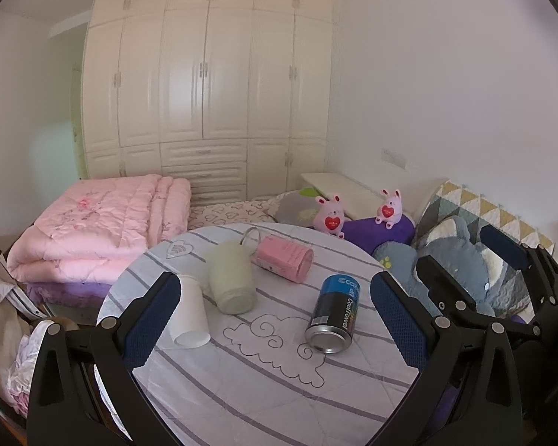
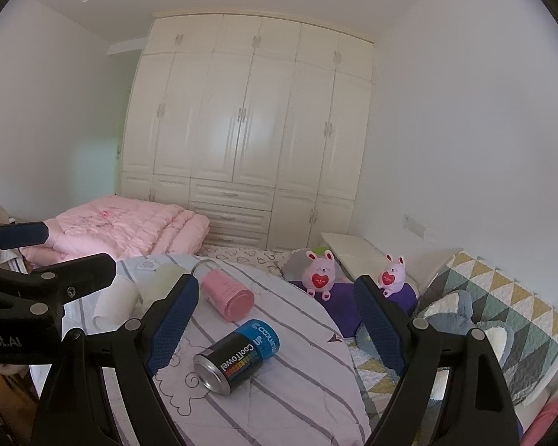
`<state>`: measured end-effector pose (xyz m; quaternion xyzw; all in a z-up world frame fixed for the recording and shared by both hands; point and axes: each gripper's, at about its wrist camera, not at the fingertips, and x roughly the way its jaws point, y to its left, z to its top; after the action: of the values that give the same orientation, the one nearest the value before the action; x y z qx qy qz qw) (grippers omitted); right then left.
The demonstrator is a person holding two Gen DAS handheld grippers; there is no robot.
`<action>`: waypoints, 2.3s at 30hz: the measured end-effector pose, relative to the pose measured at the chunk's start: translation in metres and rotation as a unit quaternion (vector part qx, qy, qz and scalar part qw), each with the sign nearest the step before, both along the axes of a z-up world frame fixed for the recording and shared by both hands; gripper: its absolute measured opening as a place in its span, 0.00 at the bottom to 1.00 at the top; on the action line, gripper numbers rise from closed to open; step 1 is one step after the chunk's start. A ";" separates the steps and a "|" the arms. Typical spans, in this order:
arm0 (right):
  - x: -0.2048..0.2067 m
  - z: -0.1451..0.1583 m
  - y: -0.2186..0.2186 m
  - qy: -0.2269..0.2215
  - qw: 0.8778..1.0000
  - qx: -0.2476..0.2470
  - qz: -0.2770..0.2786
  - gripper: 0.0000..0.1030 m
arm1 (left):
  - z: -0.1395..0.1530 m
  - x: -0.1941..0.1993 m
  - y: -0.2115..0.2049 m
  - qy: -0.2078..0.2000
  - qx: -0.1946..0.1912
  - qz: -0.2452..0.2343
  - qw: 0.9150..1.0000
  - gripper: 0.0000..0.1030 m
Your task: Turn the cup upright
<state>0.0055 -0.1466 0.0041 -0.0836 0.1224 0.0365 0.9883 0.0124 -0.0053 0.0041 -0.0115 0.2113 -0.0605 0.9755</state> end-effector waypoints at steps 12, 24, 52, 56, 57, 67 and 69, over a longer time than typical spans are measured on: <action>0.021 -0.008 -0.012 0.022 1.000 0.016 0.007 0.84 | -0.002 0.027 -0.017 0.024 0.020 0.009 0.999 1.00; 0.049 -0.023 -0.033 0.048 0.998 0.042 0.012 0.84 | -0.011 0.056 -0.043 0.050 0.041 0.017 0.998 1.00; 0.093 -0.038 -0.033 0.089 0.994 0.051 0.036 0.84 | -0.024 0.092 -0.028 0.098 0.023 0.053 0.993 1.00; 0.103 -0.037 -0.027 0.093 0.994 0.041 0.039 0.84 | -0.025 0.101 -0.018 0.107 0.014 0.069 0.992 1.00; 0.107 -0.037 -0.025 0.093 0.994 0.037 0.041 0.84 | -0.025 0.103 -0.015 0.108 0.010 0.071 0.992 1.00; 0.164 -0.035 0.008 0.125 0.986 -0.009 0.108 0.84 | -0.027 0.160 0.005 0.143 -0.003 0.095 0.985 1.00; 0.185 -0.036 0.016 0.151 0.979 -0.015 0.135 0.84 | -0.028 0.175 0.011 0.153 -0.009 0.103 0.983 1.00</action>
<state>0.1901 -0.1309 -0.0324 -0.1080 0.2587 0.1798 0.9429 0.1878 0.0060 -0.0244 -0.0507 0.3548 0.0410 0.9327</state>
